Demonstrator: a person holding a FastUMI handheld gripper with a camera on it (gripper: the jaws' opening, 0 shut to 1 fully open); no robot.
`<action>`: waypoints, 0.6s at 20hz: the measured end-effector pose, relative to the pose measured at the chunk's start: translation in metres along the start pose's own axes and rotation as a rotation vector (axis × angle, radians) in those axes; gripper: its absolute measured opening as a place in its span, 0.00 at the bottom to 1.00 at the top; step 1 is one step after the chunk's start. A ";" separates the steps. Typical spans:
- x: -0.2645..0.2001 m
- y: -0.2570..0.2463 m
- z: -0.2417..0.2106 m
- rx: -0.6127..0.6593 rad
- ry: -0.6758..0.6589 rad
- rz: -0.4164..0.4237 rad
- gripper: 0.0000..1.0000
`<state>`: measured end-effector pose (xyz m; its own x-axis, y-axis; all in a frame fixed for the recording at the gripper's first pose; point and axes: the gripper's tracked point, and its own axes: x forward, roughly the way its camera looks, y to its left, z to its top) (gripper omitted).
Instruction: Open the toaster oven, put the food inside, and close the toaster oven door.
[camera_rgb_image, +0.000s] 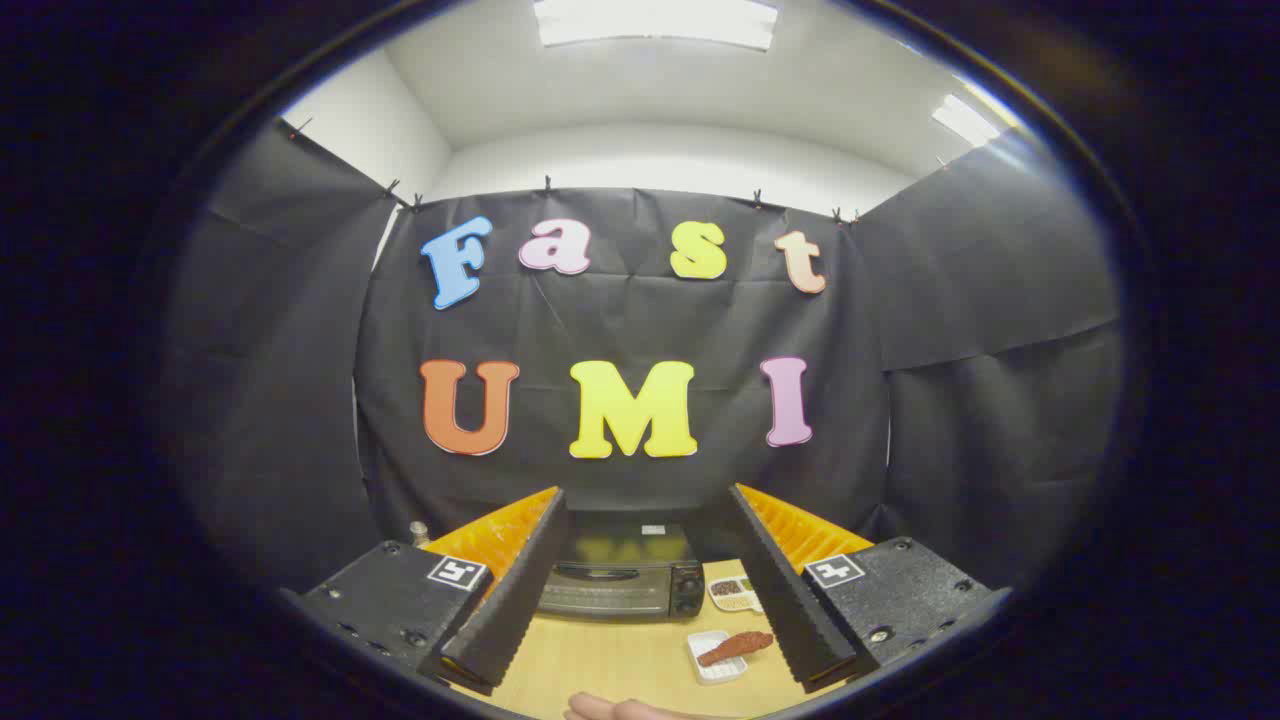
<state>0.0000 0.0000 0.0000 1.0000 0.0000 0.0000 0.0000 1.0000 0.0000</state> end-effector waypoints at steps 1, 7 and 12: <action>0.000 0.000 0.000 -0.003 -0.006 -0.001 1.00; -0.005 -0.004 0.001 0.003 -0.016 -0.007 1.00; -0.004 -0.003 -0.003 0.000 -0.009 0.003 1.00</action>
<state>-0.0044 -0.0030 -0.0027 1.0000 0.0027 0.0091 -0.0027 1.0000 0.0002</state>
